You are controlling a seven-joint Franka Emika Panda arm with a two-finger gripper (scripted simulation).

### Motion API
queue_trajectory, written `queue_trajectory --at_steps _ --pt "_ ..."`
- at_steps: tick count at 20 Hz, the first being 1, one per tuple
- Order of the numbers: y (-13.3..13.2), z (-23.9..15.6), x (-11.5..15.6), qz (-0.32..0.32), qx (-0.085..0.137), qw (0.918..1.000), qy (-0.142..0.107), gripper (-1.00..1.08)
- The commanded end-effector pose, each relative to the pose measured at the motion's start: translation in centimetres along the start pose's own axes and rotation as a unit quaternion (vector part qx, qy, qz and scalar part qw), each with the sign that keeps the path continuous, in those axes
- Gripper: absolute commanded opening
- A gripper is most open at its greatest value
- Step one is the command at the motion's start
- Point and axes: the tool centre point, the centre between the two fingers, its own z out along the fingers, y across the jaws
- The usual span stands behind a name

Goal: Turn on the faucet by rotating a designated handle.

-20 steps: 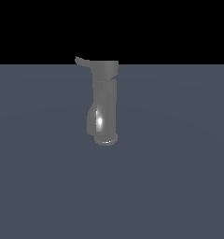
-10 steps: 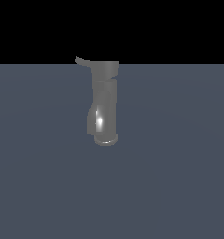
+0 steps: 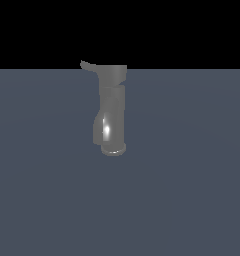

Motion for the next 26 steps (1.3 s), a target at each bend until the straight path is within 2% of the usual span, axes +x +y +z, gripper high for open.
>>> queue_trajectory --at_steps 1,7,13,19,26 --pt "-1.0 0.6 0.8 0.03 0.001 0.9995 0.0 -1.0" --pt "-3.4 2.2 2.7 0.102 0.002 0.9948 -0.001 -1.0" --pt "-5.7 4.1 4.4 0.173 0.002 0.9849 -0.001 -1.0" --pt "-8.0 6.2 6.0 0.243 0.002 0.9699 0.0 -1.0" --pt "-10.7 9.0 7.7 0.323 0.001 0.9462 0.003 -1.0"
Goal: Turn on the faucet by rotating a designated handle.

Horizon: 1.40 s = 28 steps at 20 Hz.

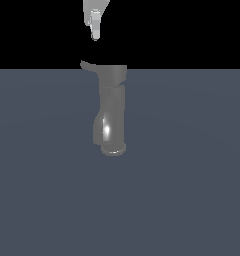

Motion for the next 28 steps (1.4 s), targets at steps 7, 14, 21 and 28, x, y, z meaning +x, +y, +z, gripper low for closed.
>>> queue_trajectory --at_steps 7,14,21,28 --pt "-3.5 3.6 -0.3 0.098 0.001 0.9952 0.005 -1.0" --pt "-5.2 5.7 -0.6 0.15 0.002 0.9887 0.008 -1.0" --pt "-6.0 6.7 -0.7 0.173 0.002 0.9849 0.01 -1.0" --pt "-5.8 6.8 -0.9 0.173 0.002 0.9848 0.01 -1.0"
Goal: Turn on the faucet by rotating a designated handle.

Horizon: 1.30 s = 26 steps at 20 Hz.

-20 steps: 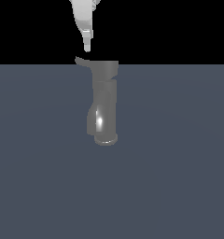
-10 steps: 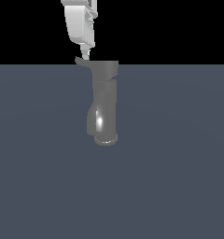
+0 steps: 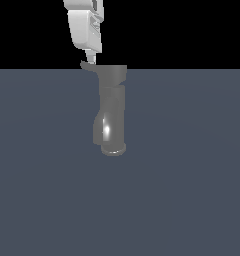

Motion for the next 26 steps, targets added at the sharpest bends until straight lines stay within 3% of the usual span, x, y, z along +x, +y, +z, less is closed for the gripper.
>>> queue_trajectory --at_steps 1,19,21,26 --pt "0.5 0.0 -0.2 0.0 0.0 1.0 0.0 -1.0" --pt "6.1 0.0 -1.8 0.0 0.0 1.0 0.0 -1.0" --pt "5.4 0.0 -1.7 0.0 0.004 1.0 0.0 -1.0" --pt "6.9 0.0 -1.0 0.0 0.003 1.0 0.0 -1.0"
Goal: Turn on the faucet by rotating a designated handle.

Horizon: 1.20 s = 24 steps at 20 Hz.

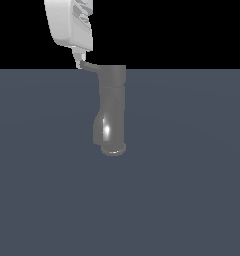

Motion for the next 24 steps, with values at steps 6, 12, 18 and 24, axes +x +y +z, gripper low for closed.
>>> queue_trajectory --at_steps 6,12,18,24 --pt "2.5 0.0 1.5 0.003 -0.004 1.0 0.002 -1.0" --pt "4.3 -0.1 2.4 0.003 -0.005 1.0 0.002 -1.0" --pt "5.4 -0.1 1.6 -0.008 -0.005 1.0 0.001 -1.0" --pt "6.3 -0.1 4.9 -0.004 -0.005 1.0 0.001 -1.0"
